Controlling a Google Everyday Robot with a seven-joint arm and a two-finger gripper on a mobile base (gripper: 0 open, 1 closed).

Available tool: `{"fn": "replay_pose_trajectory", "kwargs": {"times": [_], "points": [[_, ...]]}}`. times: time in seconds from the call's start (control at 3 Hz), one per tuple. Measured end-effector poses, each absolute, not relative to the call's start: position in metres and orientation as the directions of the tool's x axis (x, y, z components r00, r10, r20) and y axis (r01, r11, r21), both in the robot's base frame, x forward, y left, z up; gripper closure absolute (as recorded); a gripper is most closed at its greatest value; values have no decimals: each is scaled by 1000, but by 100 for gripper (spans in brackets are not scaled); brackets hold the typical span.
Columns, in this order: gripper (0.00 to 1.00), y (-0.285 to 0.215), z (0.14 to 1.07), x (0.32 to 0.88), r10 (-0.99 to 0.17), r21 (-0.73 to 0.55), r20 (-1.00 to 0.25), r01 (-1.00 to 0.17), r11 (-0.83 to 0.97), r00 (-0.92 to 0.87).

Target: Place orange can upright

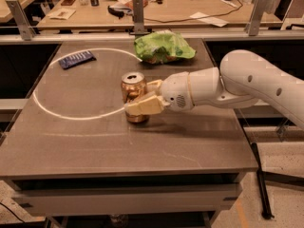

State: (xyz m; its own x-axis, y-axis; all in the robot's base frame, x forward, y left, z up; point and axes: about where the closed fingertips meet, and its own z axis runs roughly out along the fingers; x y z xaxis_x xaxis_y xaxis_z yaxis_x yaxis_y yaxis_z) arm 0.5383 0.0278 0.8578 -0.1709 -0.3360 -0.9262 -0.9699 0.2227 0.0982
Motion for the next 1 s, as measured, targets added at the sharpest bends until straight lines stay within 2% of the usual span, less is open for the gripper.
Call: {"fn": "replay_pose_trajectory", "kwargs": {"times": [0.33, 1.0], "points": [[82, 28, 860, 538, -336, 98, -926, -970, 223, -171], [35, 24, 859, 534, -341, 96, -924, -969, 228, -171]]}}
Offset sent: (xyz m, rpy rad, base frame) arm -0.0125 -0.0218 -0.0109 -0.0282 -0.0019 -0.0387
